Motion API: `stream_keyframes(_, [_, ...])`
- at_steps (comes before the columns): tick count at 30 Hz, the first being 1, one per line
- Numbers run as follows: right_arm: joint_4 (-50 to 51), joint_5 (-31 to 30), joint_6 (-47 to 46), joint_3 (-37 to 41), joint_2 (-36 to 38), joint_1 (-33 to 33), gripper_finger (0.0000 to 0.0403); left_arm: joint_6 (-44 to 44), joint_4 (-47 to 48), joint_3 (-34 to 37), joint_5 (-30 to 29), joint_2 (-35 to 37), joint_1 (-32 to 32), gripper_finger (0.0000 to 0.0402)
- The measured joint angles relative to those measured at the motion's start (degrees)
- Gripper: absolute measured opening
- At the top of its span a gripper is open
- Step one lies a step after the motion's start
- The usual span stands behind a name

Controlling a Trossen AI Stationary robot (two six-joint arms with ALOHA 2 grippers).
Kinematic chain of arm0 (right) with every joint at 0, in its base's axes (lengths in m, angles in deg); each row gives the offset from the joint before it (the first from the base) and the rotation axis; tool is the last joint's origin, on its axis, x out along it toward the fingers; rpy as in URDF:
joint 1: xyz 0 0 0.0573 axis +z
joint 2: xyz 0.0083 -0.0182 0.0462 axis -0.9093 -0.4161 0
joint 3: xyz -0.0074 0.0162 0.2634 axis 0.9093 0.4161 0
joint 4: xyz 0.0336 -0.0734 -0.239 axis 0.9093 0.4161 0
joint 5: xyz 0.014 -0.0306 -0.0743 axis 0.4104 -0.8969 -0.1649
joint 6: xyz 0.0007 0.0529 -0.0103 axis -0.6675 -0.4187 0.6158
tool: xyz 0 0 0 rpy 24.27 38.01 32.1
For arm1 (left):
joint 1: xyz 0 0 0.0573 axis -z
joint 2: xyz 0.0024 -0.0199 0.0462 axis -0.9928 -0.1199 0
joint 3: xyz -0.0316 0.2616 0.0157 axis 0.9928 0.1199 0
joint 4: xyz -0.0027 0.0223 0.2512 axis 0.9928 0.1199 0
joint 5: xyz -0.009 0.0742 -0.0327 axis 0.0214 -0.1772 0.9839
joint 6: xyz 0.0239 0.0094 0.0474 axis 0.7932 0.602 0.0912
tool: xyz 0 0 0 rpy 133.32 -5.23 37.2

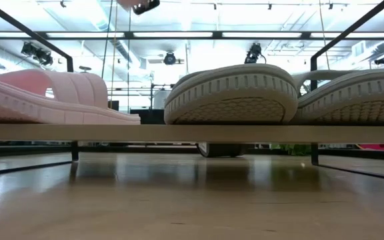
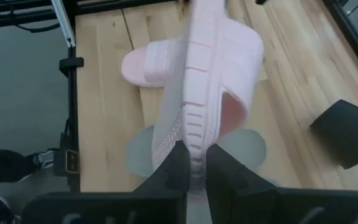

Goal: Pick and place slides into the shelf
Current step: Align the pink slipper with the other pink slipper on the shelf

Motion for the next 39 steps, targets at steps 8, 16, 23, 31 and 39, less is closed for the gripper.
stream_keyframes(8, [0.32, 0.34, 0.23, -0.01, 0.00, 0.39, 0.0032, 0.00, -0.73, 0.00, 3.68, 0.11, -1.44, 0.0324])
stream_keyframes(16, [0.34, -1.00, 0.94, 0.00, 0.00, 0.22, 0.0032, 0.14, -0.70, 0.00, 3.70, 0.09, -1.40, 0.0323])
stream_keyframes(23, [0.34, -1.46, 1.08, -0.02, 0.00, -0.02, 0.0032, 0.20, -0.18, 0.00, 3.53, -1.89, -1.14, 0.0323])
stream_keyframes(31, [0.27, -1.88, 1.33, -0.02, 0.00, -0.76, 0.0032, 4.60, -0.43, 0.00, 2.08, -4.74, 0.77, 0.0309])
stream_keyframes(39, [0.45, -1.79, 1.39, -0.02, 0.00, -0.82, 0.0041, 6.48, -0.78, 0.00, 0.45, -4.81, 0.26, 0.0148])
